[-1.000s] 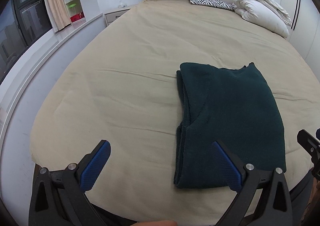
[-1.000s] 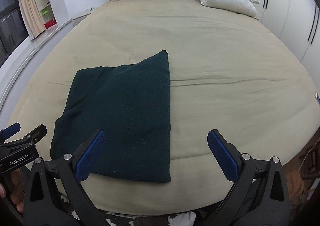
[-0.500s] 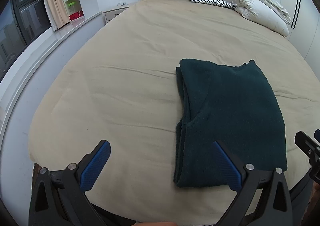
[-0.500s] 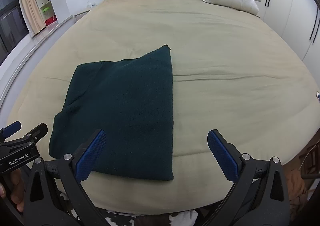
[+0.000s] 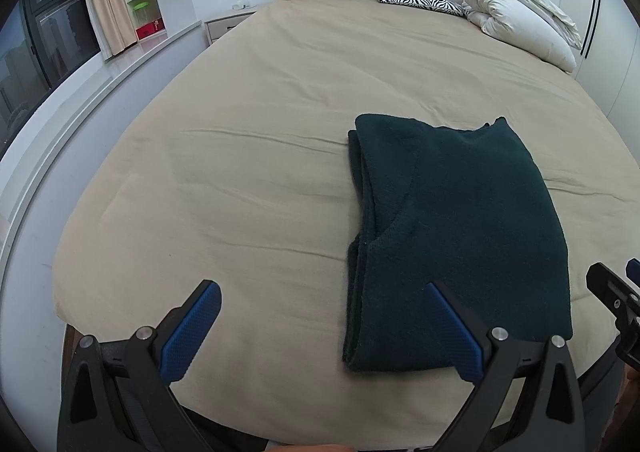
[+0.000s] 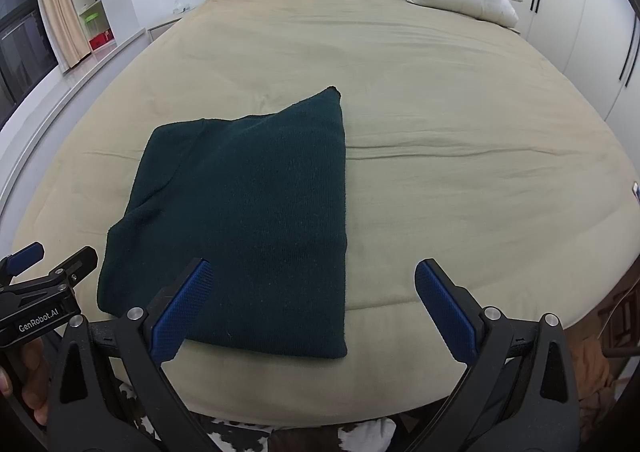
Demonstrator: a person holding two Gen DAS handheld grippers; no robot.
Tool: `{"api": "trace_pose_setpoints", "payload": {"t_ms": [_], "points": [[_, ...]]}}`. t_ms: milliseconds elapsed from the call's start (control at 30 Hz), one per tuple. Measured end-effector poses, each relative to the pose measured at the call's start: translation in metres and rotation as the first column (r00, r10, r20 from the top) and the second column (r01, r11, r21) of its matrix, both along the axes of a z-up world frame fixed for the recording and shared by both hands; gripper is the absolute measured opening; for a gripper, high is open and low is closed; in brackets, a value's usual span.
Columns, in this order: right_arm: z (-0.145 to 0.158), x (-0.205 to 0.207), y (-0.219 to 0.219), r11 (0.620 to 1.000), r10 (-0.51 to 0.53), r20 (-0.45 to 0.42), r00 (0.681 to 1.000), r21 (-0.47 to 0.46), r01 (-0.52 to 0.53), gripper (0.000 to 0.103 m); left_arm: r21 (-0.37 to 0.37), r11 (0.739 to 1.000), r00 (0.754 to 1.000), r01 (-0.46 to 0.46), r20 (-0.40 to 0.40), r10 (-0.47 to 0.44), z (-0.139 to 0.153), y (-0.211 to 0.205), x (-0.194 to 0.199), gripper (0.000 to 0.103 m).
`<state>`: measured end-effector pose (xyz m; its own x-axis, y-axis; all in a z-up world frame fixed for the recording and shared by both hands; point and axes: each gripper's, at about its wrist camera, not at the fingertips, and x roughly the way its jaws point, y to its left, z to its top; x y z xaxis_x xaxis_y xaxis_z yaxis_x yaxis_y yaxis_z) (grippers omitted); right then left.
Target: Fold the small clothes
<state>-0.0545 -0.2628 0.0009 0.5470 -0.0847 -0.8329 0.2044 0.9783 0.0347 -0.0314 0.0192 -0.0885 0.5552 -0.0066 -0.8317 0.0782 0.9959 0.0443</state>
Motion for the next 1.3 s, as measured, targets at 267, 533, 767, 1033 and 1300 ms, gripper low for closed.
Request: {"api": "trace_pose_setpoints", "payload": {"t_ms": [267,533,767,1033,1300], "points": [[-0.0006,-0.0001,0.0006,1.000,-0.001,-0.001,1.000,0.000,0.001,0.103,-0.003,1.000,1.000,0.000,0.000,0.000,-0.0004,-0.0001,0.0001,0.103],[-0.0009,-0.0006,0.0007,1.000,-0.001,-0.002,1.000,0.000,0.001,0.103,-0.003,1.000,1.000,0.003,0.002,-0.003,-0.0004,-0.0006,-0.0006,0.103],[-0.0012,-0.0010,0.0005,1.000,-0.001,-0.001,1.000,0.001,0.001,0.103,-0.004,1.000,1.000,0.005,0.001,-0.004,-0.0003,-0.0004,-0.0003,0.103],[-0.0011,-0.0011,-0.0001,1.000,0.000,-0.002,1.000,0.000,0.000,0.103,-0.007,1.000,1.000,0.007,0.001,-0.007,0.0015,-0.0011,-0.0019,0.103],[-0.0013,-0.0016,-0.0003,1.000,0.000,-0.001,1.000,0.001,0.000,0.103,-0.009,1.000,1.000,0.015,0.002,-0.015,0.0035,-0.0023,-0.0033,0.103]]}}
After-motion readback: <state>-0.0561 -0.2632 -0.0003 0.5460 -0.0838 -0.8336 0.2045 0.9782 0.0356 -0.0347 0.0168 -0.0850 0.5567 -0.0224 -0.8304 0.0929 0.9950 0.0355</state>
